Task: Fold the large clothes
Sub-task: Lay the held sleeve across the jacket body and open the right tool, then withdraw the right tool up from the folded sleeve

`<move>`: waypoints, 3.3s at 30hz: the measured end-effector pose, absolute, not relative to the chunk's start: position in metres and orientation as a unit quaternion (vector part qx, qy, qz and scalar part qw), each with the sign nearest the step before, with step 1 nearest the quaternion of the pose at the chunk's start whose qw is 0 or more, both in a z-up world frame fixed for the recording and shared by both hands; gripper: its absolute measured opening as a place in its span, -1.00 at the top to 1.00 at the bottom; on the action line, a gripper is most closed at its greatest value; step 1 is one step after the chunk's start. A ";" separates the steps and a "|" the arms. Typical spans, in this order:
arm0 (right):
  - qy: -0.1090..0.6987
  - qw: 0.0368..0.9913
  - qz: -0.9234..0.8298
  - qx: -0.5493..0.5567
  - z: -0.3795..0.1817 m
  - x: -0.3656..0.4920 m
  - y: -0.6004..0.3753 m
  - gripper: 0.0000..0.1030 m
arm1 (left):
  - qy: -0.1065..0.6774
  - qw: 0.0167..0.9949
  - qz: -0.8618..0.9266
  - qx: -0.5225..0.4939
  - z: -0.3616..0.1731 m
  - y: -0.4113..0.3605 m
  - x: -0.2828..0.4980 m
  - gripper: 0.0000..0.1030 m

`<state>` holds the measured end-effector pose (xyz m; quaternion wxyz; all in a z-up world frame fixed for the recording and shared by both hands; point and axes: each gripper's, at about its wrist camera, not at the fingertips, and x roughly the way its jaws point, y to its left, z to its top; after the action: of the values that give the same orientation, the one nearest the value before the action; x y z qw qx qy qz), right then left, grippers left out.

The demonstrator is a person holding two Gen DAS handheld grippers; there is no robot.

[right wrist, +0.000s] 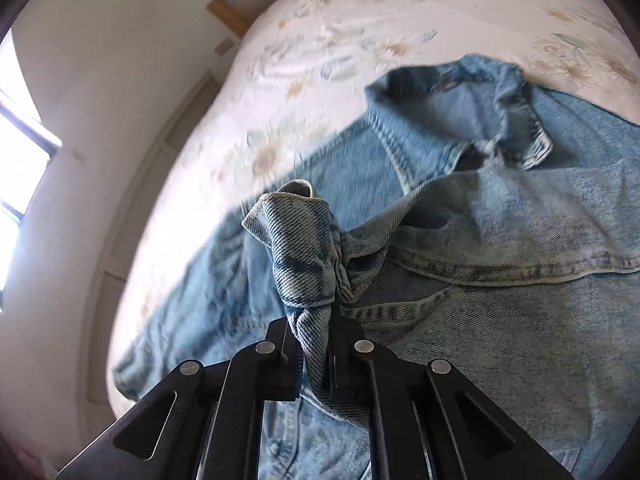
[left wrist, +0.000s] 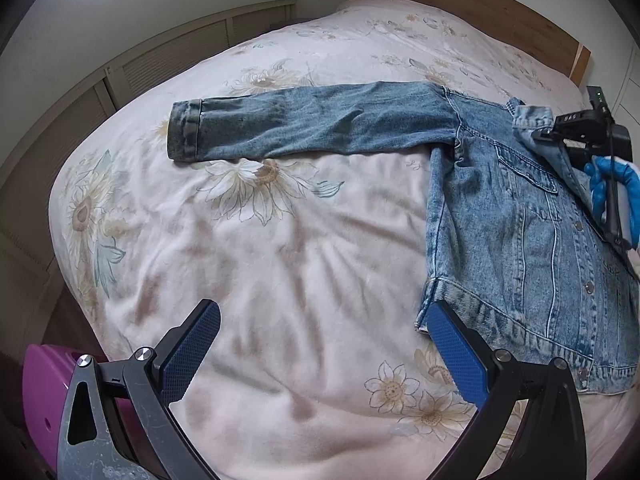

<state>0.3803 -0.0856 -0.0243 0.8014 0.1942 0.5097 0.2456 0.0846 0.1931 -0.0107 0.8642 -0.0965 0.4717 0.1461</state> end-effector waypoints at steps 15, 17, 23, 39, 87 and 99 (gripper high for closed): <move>0.528 0.816 0.234 0.030 -0.056 0.331 -0.025 0.32 | 0.472 0.863 0.148 -0.102 -0.011 0.187 0.085 -0.98; 0.527 0.815 0.240 0.018 -0.054 0.328 -0.013 -0.04 | 0.471 0.863 0.150 -0.105 -0.009 0.188 0.084 -0.98; 0.516 0.819 0.245 -0.049 -0.045 0.312 0.029 -0.40 | 0.457 0.869 0.158 -0.101 0.002 0.187 0.077 -0.98; 0.472 0.864 0.173 0.020 -0.018 0.365 -0.071 -0.39 | 0.434 0.883 0.136 -0.118 -0.001 0.185 0.092 -0.98; 0.431 0.897 0.061 0.076 0.046 0.155 -0.266 -0.39 | 0.366 0.883 0.161 -0.246 0.071 0.231 0.011 -0.98; 0.446 0.889 0.056 0.088 0.031 0.099 -0.312 -0.39 | 0.328 0.883 0.142 -0.306 0.074 0.301 0.078 -0.97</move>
<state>0.0990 -0.3119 0.0308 0.8887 0.0885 0.4462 0.0564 0.0780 0.3007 0.0737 0.8825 -0.3055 0.3283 0.1417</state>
